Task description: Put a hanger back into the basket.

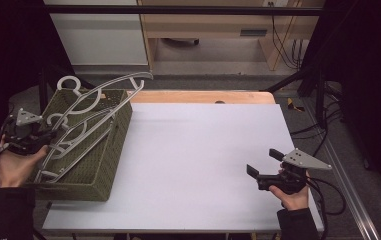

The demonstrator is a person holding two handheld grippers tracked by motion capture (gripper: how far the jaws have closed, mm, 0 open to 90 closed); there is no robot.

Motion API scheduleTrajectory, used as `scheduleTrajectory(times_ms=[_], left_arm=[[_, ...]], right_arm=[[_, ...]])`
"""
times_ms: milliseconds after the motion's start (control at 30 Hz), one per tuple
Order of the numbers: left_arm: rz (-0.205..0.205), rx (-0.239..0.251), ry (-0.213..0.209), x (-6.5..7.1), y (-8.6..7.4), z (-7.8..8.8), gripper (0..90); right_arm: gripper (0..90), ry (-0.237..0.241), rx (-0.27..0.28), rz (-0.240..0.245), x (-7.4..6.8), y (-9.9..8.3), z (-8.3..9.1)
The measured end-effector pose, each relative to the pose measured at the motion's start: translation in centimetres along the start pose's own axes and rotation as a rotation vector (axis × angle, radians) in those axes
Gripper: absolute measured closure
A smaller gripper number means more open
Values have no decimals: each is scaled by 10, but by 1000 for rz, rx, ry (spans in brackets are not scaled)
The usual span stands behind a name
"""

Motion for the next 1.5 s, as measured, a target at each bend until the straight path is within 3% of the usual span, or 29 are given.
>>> scheduleTrajectory(times_ms=[733, 1033, 1200, 1500], left_arm=[[35, -53, 106, -50, -28, -2, 827], [20, -80, 151, -63, -37, -5, 827], [15, -93, 161, -64, -41, -9, 827], [-19, -128, 187, -51, -49, -21, 827]], right_arm=[[17, 0, -5, 0, -1, 0, -2], [17, -1, -5, 1, -1, 0, -2], [17, -3, -8, 0, -1, -1, -2], [17, -1, -5, 0, -1, -1, -2]])
Point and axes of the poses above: each handheld gripper's, and its own axes: z roughly backward along the jaws, y roughly out of its top, x roughly to its right, the point moved 2 cm from there along -z, roughly forward along the jaws, and after that the axes turned 13 degrees about z, right-handed, at the moved point
